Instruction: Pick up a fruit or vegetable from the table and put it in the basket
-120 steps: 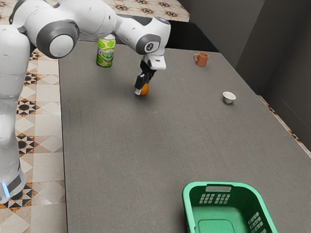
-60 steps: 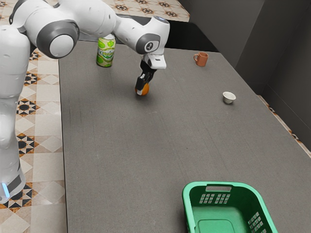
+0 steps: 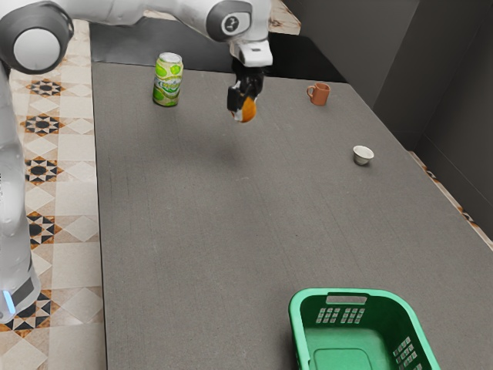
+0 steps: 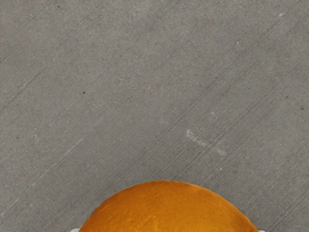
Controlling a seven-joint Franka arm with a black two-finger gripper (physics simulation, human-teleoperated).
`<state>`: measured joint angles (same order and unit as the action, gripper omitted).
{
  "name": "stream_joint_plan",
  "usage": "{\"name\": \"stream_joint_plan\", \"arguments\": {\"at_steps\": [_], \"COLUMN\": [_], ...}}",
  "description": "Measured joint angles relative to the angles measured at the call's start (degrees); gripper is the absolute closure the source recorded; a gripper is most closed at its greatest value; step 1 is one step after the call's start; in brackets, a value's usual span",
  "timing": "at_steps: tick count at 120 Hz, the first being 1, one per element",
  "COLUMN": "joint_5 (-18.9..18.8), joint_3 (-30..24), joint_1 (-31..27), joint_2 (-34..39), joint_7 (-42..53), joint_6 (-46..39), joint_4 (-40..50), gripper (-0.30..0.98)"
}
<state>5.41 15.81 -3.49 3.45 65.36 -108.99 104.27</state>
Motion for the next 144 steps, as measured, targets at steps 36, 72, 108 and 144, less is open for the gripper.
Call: {"name": "stream_joint_plan", "arguments": {"at_steps": [36,72,108,144], "joint_5": [0.0,-12.2,-15.8,-16.3], "joint_3": [-35.6,-48.5,-46.8,-46.8], "joint_1": [4.0,20.8,25.7,25.5], "joint_2": [0.2,-29.3,-35.5,-35.6], "joint_7": [-4.3,-10.8,-16.2,-19.1], "joint_6": [1.7,4.7,4.6,4.4], "joint_4": [-5.0,-36.4,-44.0,-44.0], "gripper": [0.32,0.32,0.32,0.04]}}
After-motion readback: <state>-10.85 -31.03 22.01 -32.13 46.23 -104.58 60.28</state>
